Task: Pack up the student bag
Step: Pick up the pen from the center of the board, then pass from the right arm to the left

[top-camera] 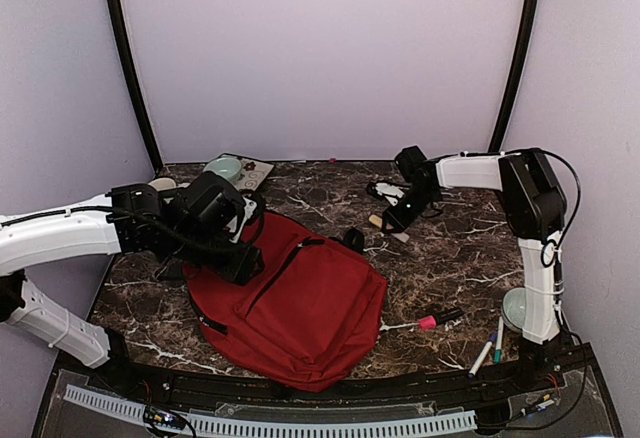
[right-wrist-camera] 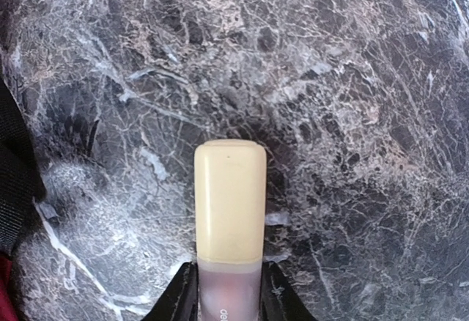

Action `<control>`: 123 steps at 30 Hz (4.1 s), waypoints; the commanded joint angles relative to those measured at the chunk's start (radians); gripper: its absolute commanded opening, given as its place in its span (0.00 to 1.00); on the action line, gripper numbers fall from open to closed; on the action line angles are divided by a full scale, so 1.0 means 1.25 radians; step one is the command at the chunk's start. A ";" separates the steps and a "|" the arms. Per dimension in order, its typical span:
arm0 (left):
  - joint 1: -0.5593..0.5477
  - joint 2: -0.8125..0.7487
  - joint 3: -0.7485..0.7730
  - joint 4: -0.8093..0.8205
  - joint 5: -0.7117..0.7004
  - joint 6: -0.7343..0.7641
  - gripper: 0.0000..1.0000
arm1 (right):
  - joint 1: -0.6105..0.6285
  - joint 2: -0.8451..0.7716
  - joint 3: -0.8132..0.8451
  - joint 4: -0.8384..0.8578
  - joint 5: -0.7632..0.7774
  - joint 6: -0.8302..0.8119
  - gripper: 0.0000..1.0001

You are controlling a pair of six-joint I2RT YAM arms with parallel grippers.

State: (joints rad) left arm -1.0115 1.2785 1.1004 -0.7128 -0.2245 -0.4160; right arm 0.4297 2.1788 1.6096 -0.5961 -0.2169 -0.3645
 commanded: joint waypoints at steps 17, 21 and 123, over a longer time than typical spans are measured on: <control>0.014 -0.001 0.105 -0.051 -0.038 -0.003 0.58 | 0.033 -0.064 -0.174 0.062 -0.014 0.198 0.20; 0.015 0.012 0.149 -0.043 -0.044 0.007 0.58 | 0.049 -0.103 -0.184 0.060 -0.016 0.195 0.15; 0.118 -0.041 0.086 0.201 0.425 -0.326 0.00 | 0.523 -0.583 -0.338 0.445 0.092 0.337 0.62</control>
State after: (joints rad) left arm -0.8619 1.2877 1.2362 -0.4232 0.3424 -0.8417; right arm 1.0763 1.4448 1.1492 -0.0669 -0.1513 0.0422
